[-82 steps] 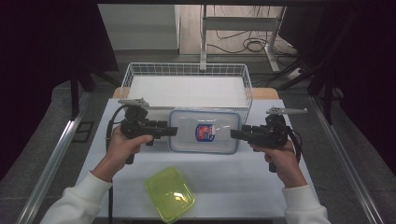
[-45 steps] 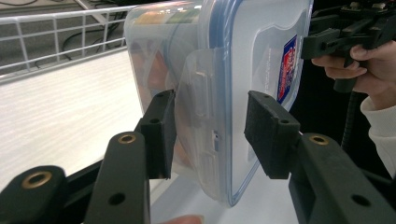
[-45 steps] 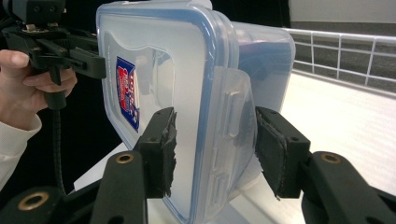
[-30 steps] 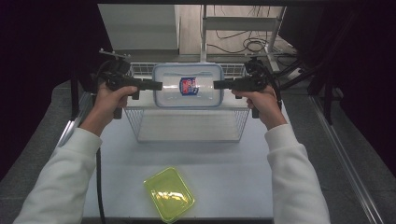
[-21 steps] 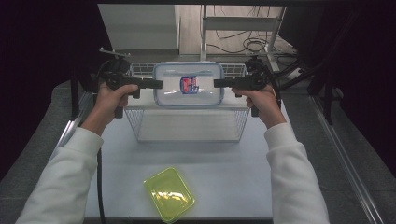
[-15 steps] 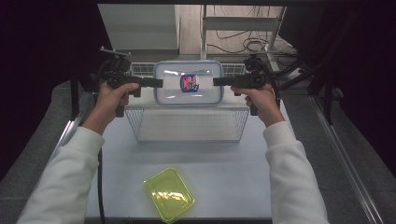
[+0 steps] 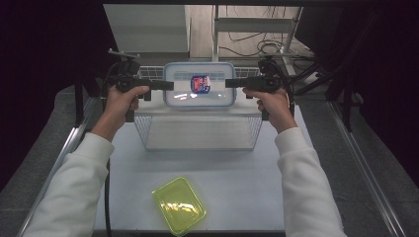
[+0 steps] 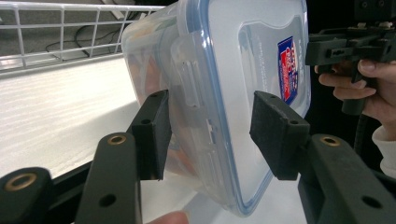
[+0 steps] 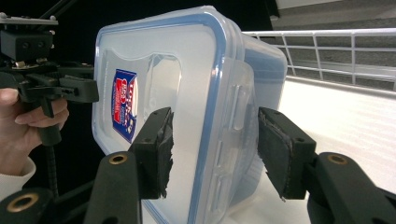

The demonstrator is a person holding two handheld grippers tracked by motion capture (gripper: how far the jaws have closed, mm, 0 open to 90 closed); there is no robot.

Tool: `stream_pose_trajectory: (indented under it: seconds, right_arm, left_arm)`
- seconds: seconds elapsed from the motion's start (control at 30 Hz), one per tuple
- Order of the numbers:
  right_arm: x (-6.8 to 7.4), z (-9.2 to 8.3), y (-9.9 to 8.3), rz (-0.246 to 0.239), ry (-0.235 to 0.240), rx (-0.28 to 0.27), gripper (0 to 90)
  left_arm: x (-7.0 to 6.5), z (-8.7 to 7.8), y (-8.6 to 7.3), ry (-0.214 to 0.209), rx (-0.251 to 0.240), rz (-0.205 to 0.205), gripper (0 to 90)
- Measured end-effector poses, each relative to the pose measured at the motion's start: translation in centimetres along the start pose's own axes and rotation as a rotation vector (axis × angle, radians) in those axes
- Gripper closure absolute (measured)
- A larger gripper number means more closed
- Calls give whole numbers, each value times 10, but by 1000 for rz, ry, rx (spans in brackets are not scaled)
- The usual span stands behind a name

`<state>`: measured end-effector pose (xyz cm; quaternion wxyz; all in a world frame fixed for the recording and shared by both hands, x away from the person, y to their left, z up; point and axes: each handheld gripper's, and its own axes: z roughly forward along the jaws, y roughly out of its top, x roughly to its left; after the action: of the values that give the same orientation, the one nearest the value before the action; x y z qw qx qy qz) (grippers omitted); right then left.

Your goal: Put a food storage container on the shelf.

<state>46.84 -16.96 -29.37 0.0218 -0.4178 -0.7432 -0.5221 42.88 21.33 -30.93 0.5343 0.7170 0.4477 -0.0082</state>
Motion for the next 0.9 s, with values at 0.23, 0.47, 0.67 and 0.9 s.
stream_pose_trajectory:
  seconds: [0.23,0.47,0.67,0.9]
  right_arm:
    - [-1,2,-1,24,-20,-9,444]
    - [-1,2,-3,37,-126,-35,456]
    - [8,-9,-4,6,-112,-72,487]
    - [19,-29,-22,-68,-78,-42,735]
  left_arm:
    - [1,5,1,49,-11,9,498]
    - [3,11,-2,81,-16,-1,440]
    - [2,4,-5,96,-38,-6,364]
    - [-11,-15,-20,67,-65,11,305]
